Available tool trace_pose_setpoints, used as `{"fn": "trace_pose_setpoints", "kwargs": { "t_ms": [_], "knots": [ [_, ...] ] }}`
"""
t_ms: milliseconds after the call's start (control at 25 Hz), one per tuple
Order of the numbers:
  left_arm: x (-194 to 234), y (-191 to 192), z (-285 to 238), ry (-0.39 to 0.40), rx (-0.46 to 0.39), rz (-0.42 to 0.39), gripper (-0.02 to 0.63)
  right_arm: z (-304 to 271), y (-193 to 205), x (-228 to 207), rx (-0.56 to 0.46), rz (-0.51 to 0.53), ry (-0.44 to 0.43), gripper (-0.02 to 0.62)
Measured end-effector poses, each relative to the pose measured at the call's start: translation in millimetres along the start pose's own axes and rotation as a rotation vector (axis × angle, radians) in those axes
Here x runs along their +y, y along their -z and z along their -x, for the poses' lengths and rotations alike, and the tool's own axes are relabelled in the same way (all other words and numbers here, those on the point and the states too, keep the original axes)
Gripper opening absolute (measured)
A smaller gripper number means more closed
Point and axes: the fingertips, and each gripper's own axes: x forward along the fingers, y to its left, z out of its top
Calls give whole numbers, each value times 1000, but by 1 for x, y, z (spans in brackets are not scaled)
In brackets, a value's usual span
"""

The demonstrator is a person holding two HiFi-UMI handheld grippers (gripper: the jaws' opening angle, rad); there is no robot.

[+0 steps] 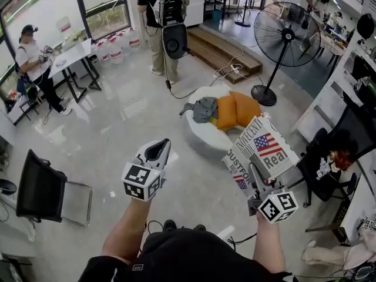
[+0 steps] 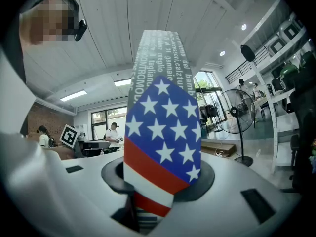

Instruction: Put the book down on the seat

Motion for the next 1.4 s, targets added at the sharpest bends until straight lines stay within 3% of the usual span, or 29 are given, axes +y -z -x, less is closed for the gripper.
{"fn": "trace_pose_setpoints", "kwargs": {
  "t_ms": [440, 600, 960, 1400],
  "knots": [
    [-40, 3, -1, -11, 14, -8, 2, 28, 6, -17, 6, -34, -52, 175],
    [-34, 8, -8, -17, 15, -6, 2, 20, 11, -26, 15, -49, -49, 175],
    [31, 13, -42, -24, 0, 29, 2, -52, 16, -19, 57, -50, -61, 175],
    [148, 15, -101, -2, -3, 51, 2, -184, 17, -8, 89, -47, -41, 175]
  ]
}}
